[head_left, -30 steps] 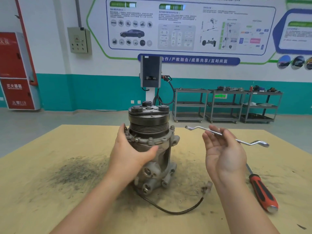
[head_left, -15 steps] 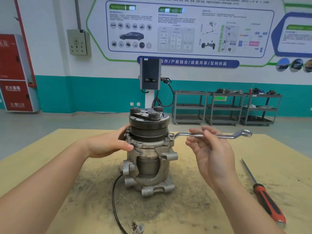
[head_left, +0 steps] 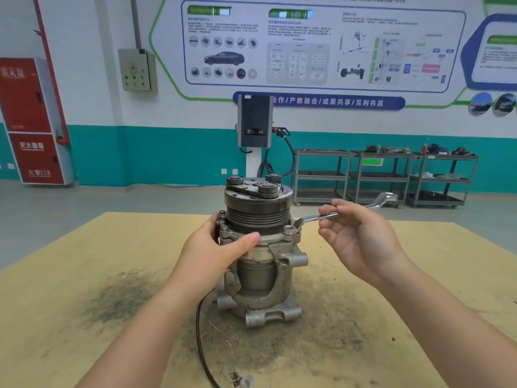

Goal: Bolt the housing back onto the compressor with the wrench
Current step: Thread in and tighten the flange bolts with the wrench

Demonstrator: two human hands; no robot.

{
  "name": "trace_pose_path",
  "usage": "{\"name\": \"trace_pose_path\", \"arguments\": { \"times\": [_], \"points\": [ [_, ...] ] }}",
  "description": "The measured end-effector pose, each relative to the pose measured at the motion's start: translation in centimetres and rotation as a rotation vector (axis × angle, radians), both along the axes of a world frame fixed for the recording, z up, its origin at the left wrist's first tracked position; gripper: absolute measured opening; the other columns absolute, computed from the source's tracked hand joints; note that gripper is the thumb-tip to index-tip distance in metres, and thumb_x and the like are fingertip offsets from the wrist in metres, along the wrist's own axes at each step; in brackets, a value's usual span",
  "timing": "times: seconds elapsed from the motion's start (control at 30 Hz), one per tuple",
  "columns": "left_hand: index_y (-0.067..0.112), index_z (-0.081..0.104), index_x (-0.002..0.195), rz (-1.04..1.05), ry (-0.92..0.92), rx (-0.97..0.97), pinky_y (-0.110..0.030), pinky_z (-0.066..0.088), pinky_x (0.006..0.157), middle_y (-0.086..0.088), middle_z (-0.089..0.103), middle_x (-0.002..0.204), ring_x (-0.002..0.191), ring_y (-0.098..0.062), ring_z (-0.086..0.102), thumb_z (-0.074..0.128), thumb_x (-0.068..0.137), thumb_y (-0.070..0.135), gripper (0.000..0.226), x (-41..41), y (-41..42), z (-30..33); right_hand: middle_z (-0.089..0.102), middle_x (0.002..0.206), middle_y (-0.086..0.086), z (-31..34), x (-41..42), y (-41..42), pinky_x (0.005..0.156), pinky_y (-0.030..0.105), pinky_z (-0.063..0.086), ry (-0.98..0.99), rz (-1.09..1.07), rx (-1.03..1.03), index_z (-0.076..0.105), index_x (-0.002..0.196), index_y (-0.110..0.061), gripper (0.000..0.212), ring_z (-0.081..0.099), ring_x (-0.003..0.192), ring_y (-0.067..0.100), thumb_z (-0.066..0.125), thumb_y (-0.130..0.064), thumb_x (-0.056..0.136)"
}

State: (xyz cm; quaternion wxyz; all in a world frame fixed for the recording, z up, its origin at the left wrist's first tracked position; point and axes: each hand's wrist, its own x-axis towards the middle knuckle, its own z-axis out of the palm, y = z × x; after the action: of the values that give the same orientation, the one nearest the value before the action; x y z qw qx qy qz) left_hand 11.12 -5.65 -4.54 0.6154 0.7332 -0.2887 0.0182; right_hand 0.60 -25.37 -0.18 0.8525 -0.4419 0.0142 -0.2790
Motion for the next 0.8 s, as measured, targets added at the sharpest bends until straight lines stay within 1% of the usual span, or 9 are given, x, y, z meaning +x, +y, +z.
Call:
{"name": "trace_pose_path", "arguments": {
  "times": [0.07,0.17,0.27,0.33,0.4,0.57,0.63,0.7,0.8],
  "points": [
    [0.044,0.058,0.109,-0.014,0.005,-0.043,-0.003,0.047,0.067,0.038,0.067,0.099,0.094,0.016,0.062,0.074,0.061,0.06,0.053,0.2,0.1,-0.2,0.066,0.067,0.01,-0.4,0.1,0.0,0.051,0.026,0.053,-0.024,-0.022,-0.016,0.051,0.098,-0.003,0.014,0.059,0.054,0.019,0.037,0.0,0.097],
    [0.037,0.043,0.143,-0.012,0.02,-0.091,-0.003,0.042,0.077,0.034,0.06,0.12,0.099,0.023,0.055,0.071,0.055,0.066,0.097,0.0,-0.1,-0.6,0.07,0.076,0.009,-2.9,-0.6,1.4,0.061,0.026,0.055,-0.199,-0.227,-0.19,0.052,0.096,-0.008,0.016,0.065,0.067,0.022,0.038,-0.003,0.101],
    [0.033,0.025,0.155,0.067,-0.004,-0.114,0.006,0.032,0.071,0.039,0.039,0.123,0.088,0.036,0.04,0.065,0.056,0.067,0.112,-0.6,-0.6,-1.1,0.07,0.095,0.003,-5.5,-1.5,3.1,0.078,0.029,0.055,-0.443,-0.529,-0.816,0.059,0.096,-0.019,0.013,0.068,0.088,0.021,0.046,-0.017,0.1],
    [0.036,0.03,0.152,0.146,-0.079,-0.109,0.003,0.027,0.082,0.042,0.034,0.119,0.1,0.026,0.039,0.062,0.059,0.069,0.104,-0.7,-0.8,-1.6,0.069,0.102,0.003,-5.9,-1.6,3.5,0.082,0.027,0.054,-0.517,-0.613,-1.227,0.062,0.097,-0.017,0.015,0.066,0.097,0.016,0.05,-0.026,0.1],
    [0.035,0.039,0.148,0.192,-0.128,-0.097,-0.01,0.03,0.099,0.038,0.037,0.126,0.119,0.014,0.036,0.063,0.061,0.071,0.097,-0.7,-0.9,-1.9,0.069,0.099,0.006,-5.0,-1.3,3.9,0.078,0.026,0.053,-0.548,-0.681,-1.417,0.069,0.094,-0.012,0.019,0.064,0.092,0.014,0.055,-0.025,0.097],
    [0.034,0.056,0.136,0.117,-0.057,-0.189,-0.041,0.044,0.11,0.009,0.061,0.136,0.128,-0.012,0.055,0.076,0.069,0.053,0.072,0.3,-1.1,-2.6,0.069,0.082,0.006,-3.4,0.9,6.1,0.063,0.031,0.05,-0.575,-0.777,-1.59,0.076,0.086,-0.005,0.017,0.061,0.07,0.021,0.068,-0.019,0.089],
    [0.036,0.05,0.136,0.035,-0.003,-0.206,-0.048,0.038,0.114,-0.003,0.051,0.147,0.138,-0.025,0.046,0.079,0.065,0.041,0.077,0.8,-1.1,-2.4,0.07,0.081,0.005,-3.4,1.7,7.1,0.059,0.035,0.051,-0.515,-0.816,-1.645,0.077,0.087,-0.007,0.015,0.062,0.069,0.023,0.068,-0.019,0.089],
    [0.034,0.045,0.142,-0.055,0.073,-0.257,-0.053,0.036,0.114,-0.004,0.05,0.149,0.14,-0.029,0.044,0.075,0.056,0.051,0.092,1.1,-1.1,-2.5,0.07,0.083,0.005,-3.2,1.7,7.4,0.061,0.036,0.052,-0.5,-0.845,-1.651,0.076,0.088,-0.006,0.018,0.064,0.071,0.024,0.064,-0.018,0.091],
    [0.039,0.045,0.144,-0.012,-0.011,-0.211,-0.03,0.05,0.102,0.014,0.062,0.134,0.128,-0.008,0.055,0.072,0.071,0.061,0.081,0.7,-1.0,-2.9,0.069,0.086,0.003,-2.3,0.6,6.7,0.07,0.026,0.051,-0.556,-0.822,-1.469,0.07,0.091,-0.005,0.024,0.064,0.077,0.016,0.052,-0.02,0.097]
  ]
}}
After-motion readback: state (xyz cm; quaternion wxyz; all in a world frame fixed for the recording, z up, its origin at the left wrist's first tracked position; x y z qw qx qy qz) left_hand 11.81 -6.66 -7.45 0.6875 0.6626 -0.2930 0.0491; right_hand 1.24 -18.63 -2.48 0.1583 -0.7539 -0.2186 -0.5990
